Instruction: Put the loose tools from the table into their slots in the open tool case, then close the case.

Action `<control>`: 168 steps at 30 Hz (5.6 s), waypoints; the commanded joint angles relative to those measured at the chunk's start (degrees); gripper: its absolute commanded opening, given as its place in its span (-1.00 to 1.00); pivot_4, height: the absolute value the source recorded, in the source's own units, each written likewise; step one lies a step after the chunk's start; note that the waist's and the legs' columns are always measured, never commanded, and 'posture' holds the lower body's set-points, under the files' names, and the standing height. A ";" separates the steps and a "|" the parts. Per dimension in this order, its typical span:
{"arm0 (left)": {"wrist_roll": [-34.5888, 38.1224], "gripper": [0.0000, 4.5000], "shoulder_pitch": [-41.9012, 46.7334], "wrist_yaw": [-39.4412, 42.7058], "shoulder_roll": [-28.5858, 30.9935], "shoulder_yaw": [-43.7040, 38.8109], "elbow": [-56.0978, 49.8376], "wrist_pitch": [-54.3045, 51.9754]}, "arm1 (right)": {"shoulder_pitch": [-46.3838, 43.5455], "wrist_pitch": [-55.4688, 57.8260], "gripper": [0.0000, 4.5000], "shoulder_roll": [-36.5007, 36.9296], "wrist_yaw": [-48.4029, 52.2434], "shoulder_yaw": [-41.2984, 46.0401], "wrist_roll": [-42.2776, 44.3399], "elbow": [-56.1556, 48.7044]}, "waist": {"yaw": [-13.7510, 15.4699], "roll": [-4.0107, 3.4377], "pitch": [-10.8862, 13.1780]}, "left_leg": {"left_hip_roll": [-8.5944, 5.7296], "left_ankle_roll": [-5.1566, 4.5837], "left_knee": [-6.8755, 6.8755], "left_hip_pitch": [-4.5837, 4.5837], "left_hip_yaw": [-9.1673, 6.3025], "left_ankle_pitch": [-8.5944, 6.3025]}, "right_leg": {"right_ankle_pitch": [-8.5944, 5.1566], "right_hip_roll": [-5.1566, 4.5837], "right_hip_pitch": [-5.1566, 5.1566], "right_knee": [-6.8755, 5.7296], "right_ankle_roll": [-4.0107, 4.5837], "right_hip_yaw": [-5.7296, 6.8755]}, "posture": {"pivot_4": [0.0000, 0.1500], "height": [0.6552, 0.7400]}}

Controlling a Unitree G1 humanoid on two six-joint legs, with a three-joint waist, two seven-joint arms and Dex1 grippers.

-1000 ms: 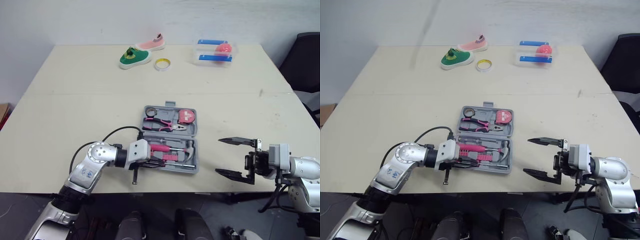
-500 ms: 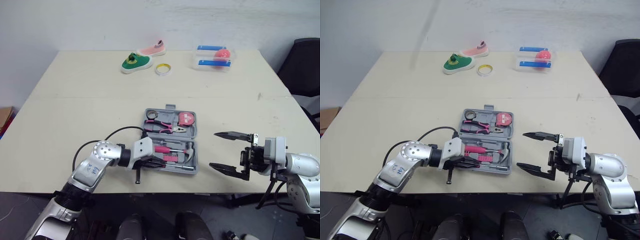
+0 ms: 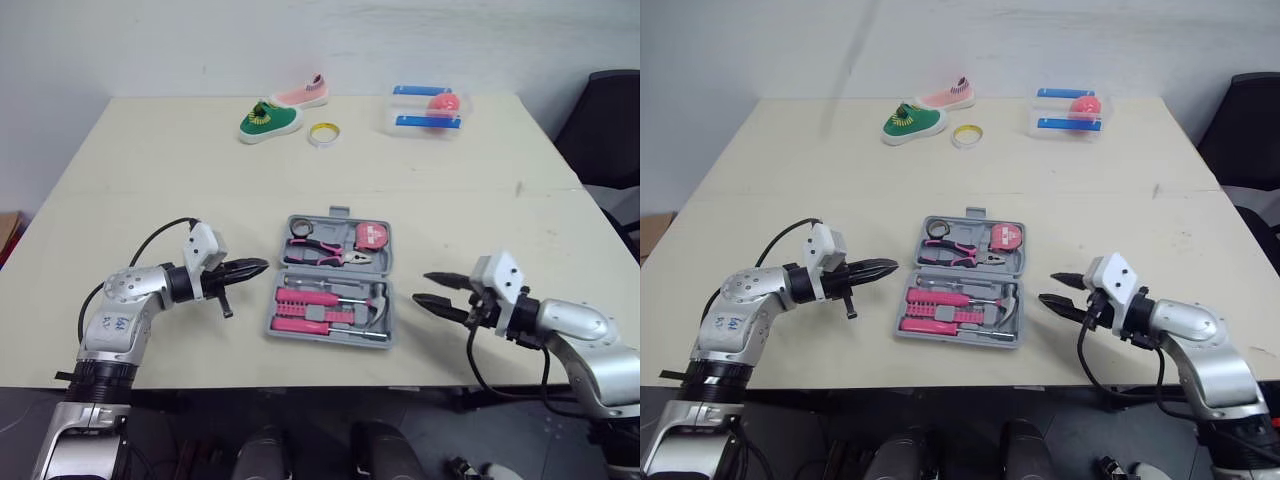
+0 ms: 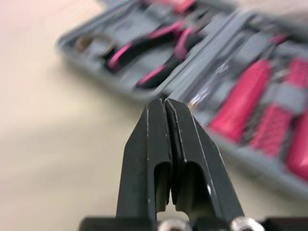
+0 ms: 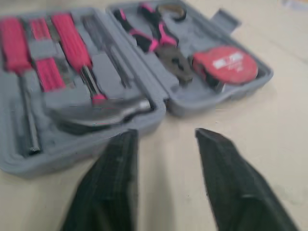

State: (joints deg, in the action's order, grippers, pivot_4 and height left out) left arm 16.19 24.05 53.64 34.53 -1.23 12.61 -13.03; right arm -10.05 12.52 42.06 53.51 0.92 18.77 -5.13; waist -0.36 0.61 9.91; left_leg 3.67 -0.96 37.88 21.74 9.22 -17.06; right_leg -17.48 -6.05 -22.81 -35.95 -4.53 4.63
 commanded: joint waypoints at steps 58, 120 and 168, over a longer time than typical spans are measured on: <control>11.41 0.98 -1.31 -15.69 3.21 -10.38 -26.63 -41.58 | -18.74 50.90 1.00 6.86 -1.02 2.74 7.88 -0.14 | -1.20 0.01 0.06 | -0.12 0.12 0.09 0.65 0.12 0.07 | 0.15 -0.39 -0.73 -0.08 -0.23 -0.63 | 1.00 1.00; -3.00 -1.00 4.88 -29.28 -12.16 -1.93 -18.11 -20.89 | -21.93 29.76 -1.00 -13.64 -20.08 -0.15 -3.44 -3.17 | -1.24 0.26 0.07 | -0.10 0.33 0.11 1.48 0.81 0.50 | 0.22 0.44 -1.95 -0.45 -0.33 -0.75 | 1.00 1.00; 0.19 -1.00 -0.48 -7.40 3.08 0.81 -6.44 2.59 | 16.08 -11.60 -0.98 12.12 4.05 -4.79 6.42 -9.18 | -0.93 0.28 0.15 | 0.04 0.13 0.08 0.45 0.53 0.09 | 0.22 0.35 -0.71 0.00 -0.17 -0.39 | 1.00 1.00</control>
State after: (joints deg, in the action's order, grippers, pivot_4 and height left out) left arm 17.69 22.54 46.10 37.47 -0.99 5.74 -9.74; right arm 5.86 -0.70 53.76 56.11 -4.12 25.21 -12.22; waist -1.29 0.89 10.06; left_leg 3.73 -0.83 37.96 22.20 9.75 -16.96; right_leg -17.25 -5.67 -23.53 -35.95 -4.70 4.23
